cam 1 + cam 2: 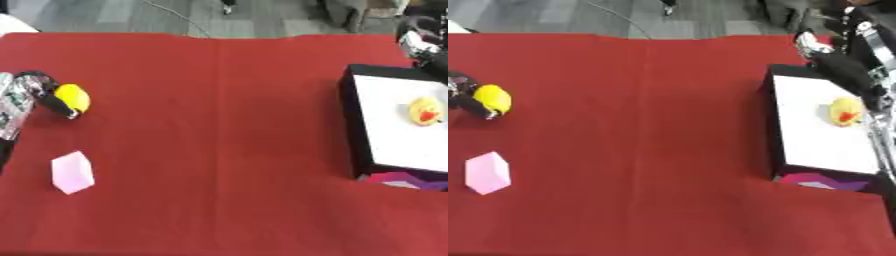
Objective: Pick up the objects with one hand, pass them to the other hand, and then place them into the box on the other side of the table.
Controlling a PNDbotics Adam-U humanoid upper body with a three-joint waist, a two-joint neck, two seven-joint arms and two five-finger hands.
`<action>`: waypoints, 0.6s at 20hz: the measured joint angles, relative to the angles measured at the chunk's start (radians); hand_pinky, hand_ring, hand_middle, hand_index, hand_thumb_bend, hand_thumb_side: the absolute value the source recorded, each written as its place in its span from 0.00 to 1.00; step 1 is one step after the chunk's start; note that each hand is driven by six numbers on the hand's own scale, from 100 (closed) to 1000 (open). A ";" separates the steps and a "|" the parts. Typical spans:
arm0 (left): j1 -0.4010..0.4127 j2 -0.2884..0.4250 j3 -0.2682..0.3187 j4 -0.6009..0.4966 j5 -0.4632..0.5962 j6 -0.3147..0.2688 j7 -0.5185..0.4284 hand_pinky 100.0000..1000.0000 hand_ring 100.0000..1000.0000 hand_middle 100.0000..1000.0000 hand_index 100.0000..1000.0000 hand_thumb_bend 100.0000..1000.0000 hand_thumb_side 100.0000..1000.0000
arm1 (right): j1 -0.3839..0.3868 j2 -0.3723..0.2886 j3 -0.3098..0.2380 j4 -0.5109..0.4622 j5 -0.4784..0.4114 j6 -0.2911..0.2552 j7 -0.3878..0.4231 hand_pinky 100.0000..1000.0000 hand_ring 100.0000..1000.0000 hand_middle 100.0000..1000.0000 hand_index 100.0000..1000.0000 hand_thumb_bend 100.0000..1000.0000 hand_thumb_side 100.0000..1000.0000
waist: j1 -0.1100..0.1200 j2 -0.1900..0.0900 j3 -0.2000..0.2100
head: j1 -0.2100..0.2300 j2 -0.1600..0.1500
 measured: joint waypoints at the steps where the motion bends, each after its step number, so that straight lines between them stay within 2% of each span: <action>1: 0.000 0.000 0.001 -0.002 0.009 0.002 0.007 0.77 0.74 0.66 0.68 0.00 0.10 | 0.000 0.000 0.000 0.000 0.000 0.000 0.000 1.00 1.00 0.95 1.00 0.00 0.43 | 0.000 0.000 0.000 | 0.000 0.000; 5: 0.020 0.003 0.002 -0.074 0.071 0.010 0.037 0.71 0.68 0.58 0.62 0.00 0.12 | 0.000 0.000 0.000 -0.001 0.000 0.000 0.000 1.00 1.00 0.95 1.00 0.00 0.43 | 0.000 0.000 0.000 | 0.000 0.000; 12: 0.104 0.077 -0.049 -0.384 0.210 0.027 0.098 0.66 0.60 0.51 0.54 0.00 0.19 | -0.007 0.000 0.004 -0.006 -0.007 0.000 0.000 1.00 1.00 0.95 1.00 0.00 0.43 | 0.000 0.000 0.008 | -0.007 -0.001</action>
